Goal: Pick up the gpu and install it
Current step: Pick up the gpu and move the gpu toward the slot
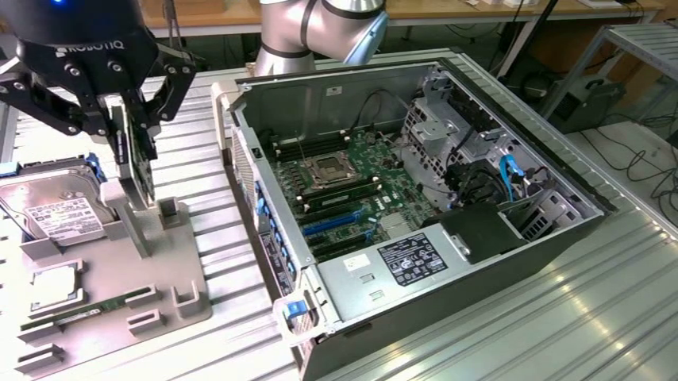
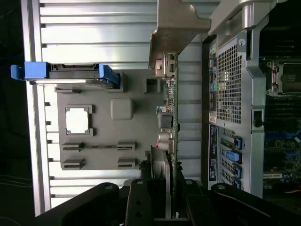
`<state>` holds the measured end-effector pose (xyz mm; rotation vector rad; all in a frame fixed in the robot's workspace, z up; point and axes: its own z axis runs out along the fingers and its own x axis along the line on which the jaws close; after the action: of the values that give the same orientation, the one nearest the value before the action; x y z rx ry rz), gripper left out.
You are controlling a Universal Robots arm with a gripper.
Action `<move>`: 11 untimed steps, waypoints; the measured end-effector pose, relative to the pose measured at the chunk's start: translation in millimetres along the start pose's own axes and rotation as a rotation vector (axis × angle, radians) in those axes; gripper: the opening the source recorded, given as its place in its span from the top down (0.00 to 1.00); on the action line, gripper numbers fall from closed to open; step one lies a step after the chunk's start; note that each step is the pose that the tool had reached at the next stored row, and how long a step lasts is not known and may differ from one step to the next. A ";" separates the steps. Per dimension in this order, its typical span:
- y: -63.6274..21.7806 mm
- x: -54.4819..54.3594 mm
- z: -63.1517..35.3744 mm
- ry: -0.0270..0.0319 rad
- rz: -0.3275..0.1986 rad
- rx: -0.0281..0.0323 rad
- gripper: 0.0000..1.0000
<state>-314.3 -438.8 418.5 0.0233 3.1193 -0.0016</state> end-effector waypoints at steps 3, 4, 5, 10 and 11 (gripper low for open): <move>0.0 -0.2 -6.9 0.0000 0.000 0.0000 0.72; 0.0 -0.2 -9.0 0.0000 0.000 0.0000 0.72; 0.0 -0.2 -11.1 0.0001 0.000 0.0000 0.72; 0.0 -0.6 -23.5 0.0000 0.000 -0.0001 0.72; 0.0 -0.7 -26.5 0.0000 0.000 0.0000 0.72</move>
<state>-314.2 -438.8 445.0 0.0234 3.1193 -0.0016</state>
